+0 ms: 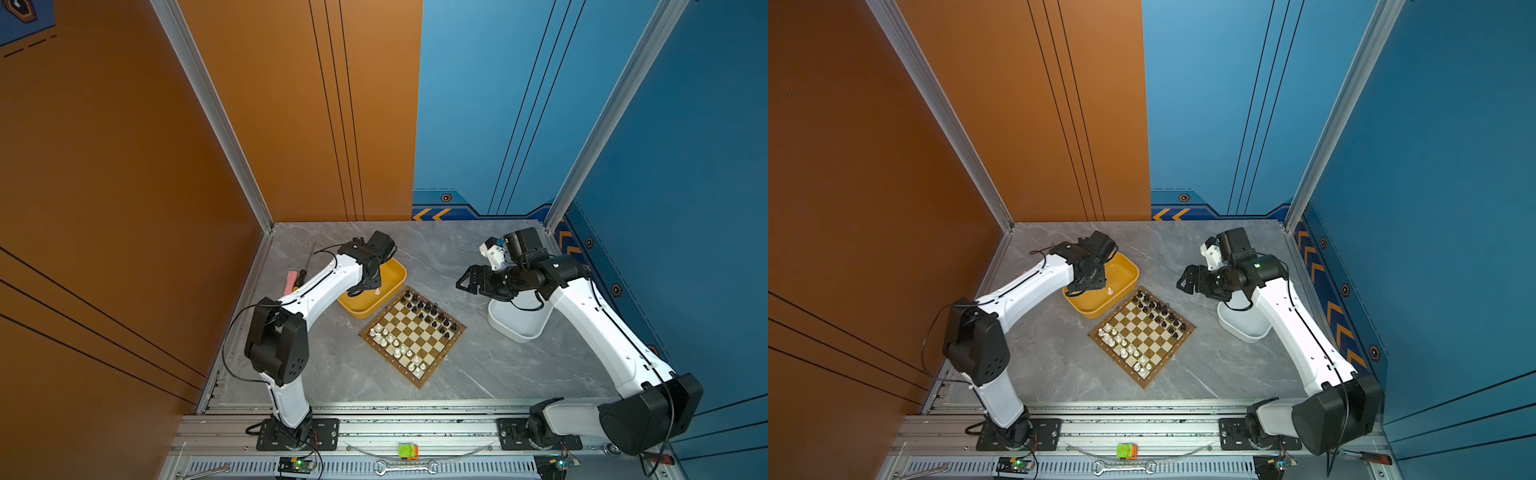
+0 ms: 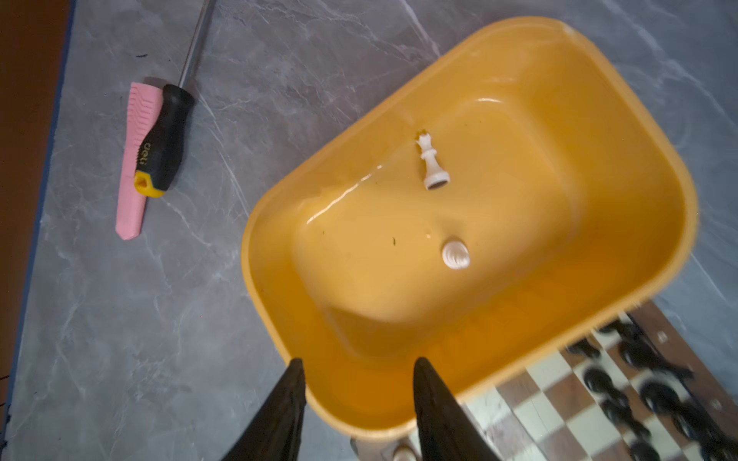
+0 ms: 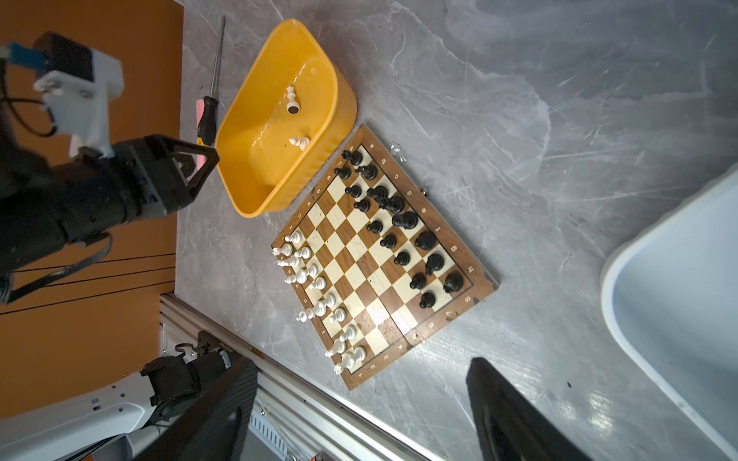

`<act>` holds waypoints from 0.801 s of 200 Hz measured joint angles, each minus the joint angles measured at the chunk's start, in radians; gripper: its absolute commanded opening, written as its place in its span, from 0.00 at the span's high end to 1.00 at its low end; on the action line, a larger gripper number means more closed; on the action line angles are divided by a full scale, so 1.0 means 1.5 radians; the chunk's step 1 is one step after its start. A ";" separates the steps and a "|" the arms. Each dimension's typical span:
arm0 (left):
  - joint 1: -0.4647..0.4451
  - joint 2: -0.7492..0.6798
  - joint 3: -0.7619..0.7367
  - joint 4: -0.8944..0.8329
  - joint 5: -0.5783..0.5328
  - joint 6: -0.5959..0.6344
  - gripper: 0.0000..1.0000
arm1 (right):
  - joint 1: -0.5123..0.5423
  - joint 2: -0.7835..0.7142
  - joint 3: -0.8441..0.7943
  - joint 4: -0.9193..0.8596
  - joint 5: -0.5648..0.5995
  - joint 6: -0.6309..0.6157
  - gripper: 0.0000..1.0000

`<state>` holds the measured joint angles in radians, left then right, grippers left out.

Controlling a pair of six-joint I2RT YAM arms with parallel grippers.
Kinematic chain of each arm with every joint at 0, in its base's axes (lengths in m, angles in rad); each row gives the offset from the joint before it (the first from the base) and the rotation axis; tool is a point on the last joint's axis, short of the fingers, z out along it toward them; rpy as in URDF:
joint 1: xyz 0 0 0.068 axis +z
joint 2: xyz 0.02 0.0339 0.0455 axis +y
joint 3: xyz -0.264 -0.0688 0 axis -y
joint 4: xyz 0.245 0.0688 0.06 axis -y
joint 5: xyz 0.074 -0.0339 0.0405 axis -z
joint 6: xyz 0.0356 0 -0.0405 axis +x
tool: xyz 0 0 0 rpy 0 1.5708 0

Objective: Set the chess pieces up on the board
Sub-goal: 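Move the open left gripper back over the yellow tray, then lower the left gripper into the tray onto another white piece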

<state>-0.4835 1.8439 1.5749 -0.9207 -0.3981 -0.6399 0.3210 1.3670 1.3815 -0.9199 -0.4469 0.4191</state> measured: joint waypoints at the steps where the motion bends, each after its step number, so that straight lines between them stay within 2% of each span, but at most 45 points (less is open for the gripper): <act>1: 0.004 0.006 0.003 0.002 0.002 0.002 0.55 | 0.001 0.001 0.001 0.000 0.000 0.001 0.15; 46: 0.068 0.186 0.148 0.032 0.069 0.038 0.56 | 0.009 0.065 0.061 0.016 0.025 0.014 0.15; 74: 0.090 0.262 0.235 0.042 0.104 0.046 0.57 | 0.009 0.094 0.091 0.016 0.038 0.023 0.15; 109: 0.108 0.301 0.283 0.046 0.135 0.050 0.60 | 0.009 0.115 0.119 0.015 0.045 0.034 0.15; 160: 0.112 0.316 0.285 0.045 0.166 0.050 0.62 | 0.008 0.126 0.133 0.015 0.056 0.036 0.15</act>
<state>-0.3149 2.3173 2.0029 -0.8528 -0.1493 -0.5655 0.3328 1.5566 1.5814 -0.8978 -0.3634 0.4725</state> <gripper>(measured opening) 0.384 0.850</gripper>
